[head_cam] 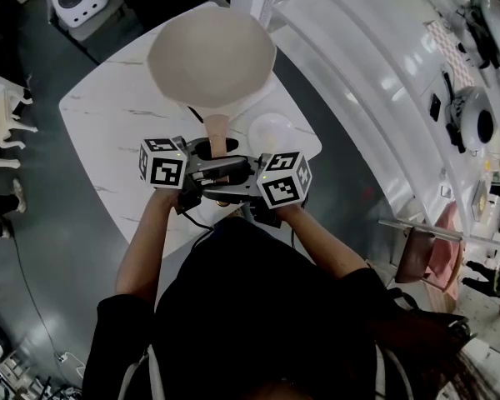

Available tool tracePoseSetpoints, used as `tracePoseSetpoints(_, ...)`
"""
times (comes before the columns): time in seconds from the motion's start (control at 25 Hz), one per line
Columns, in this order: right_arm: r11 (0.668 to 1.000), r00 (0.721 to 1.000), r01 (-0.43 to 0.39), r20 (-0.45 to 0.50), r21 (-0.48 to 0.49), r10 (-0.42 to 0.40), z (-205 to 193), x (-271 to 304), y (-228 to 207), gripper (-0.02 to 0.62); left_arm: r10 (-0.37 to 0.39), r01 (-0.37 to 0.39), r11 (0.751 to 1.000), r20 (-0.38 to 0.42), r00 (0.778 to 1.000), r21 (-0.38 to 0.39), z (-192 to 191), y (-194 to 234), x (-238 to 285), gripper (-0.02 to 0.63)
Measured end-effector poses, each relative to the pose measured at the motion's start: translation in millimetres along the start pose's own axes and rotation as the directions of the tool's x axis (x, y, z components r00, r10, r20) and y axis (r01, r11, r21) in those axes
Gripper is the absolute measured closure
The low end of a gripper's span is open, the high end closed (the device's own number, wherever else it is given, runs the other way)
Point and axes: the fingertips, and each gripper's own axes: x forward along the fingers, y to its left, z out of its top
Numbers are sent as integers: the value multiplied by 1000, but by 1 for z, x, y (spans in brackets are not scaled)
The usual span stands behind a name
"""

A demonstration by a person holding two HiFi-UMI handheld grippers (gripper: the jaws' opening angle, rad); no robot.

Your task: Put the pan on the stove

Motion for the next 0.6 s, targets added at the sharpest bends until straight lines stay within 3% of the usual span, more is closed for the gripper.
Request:
tracePoseSetpoints(0.16, 1000, 1000, 15, -2, 6, -15, -4, 4, -6, 359, 4, -4, 1000, -15, 1000, 7, -4, 6, -1, 341)
tracePoseSetpoints(0.6, 999, 999, 17, 41, 47, -19, -5, 7, -7, 359, -16, 18, 999, 44, 999, -48, -2, 9, -7, 337)
